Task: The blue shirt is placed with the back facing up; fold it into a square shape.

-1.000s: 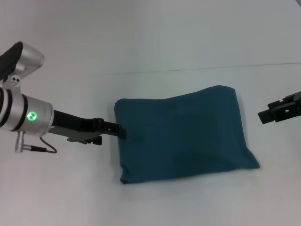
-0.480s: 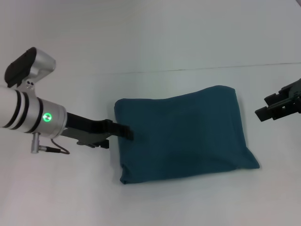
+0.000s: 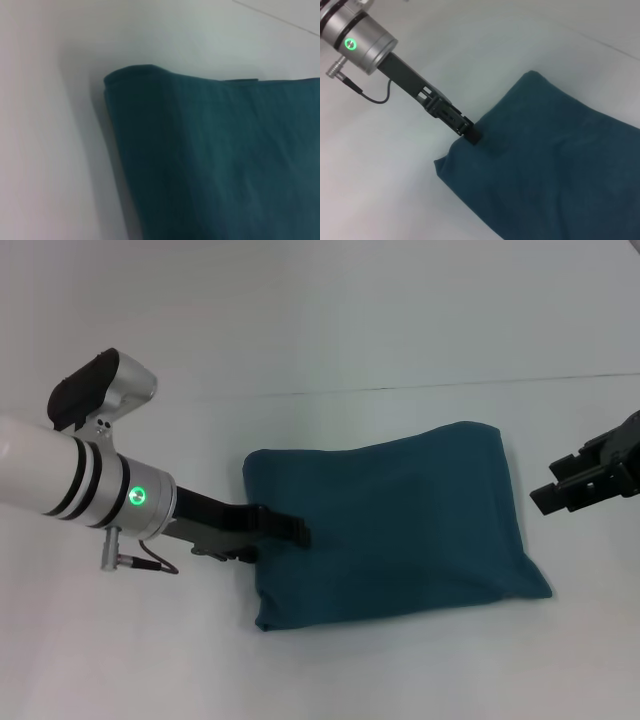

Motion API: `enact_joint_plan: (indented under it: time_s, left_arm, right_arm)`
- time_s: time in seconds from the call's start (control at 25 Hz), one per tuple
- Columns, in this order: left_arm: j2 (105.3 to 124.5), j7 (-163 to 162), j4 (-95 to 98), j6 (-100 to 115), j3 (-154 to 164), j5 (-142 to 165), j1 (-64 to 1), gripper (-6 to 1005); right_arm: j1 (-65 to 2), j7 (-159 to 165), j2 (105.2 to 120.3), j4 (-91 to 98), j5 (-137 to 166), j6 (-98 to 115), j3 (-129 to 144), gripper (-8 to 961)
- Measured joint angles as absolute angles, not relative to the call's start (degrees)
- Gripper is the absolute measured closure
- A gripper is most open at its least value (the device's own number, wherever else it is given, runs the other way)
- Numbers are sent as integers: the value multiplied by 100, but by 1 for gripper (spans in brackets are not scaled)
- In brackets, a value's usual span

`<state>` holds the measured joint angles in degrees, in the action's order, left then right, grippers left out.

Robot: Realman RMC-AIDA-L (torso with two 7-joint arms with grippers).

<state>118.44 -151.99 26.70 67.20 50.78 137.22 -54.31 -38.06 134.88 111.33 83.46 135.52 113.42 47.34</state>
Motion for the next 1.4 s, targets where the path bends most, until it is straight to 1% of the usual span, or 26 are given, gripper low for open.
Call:
enact_joint_plan:
  time_s: [0.6, 0.88, 1.16, 1.32, 1.4]
  left_arm:
    - [11952, -14897, 2645, 6745, 5060, 13675, -5499, 117]
    - [11965, -14721, 2645, 6670, 5027, 13590, -5488, 120]
    - [12073, -14575, 2645, 6567, 5082, 13627, -5484, 397]
    - [12095, -14535, 2645, 6522, 5087, 13635, -5487, 561]
    - [12096, -14533, 2646, 6493, 5088, 13631, -5481, 619]
  right_arm:
    - [-3782, 13452, 11181, 8296, 13621, 11293, 4763, 376]
    - [-3762, 13434, 11197, 8296, 13623, 11281, 4737, 376]
    - [-3762, 13420, 11208, 8293, 13625, 11187, 4724, 377]
    - [-3761, 13420, 11208, 8282, 13659, 11136, 4724, 377]
    - [-3761, 13421, 11232, 8279, 13727, 11102, 4718, 377]
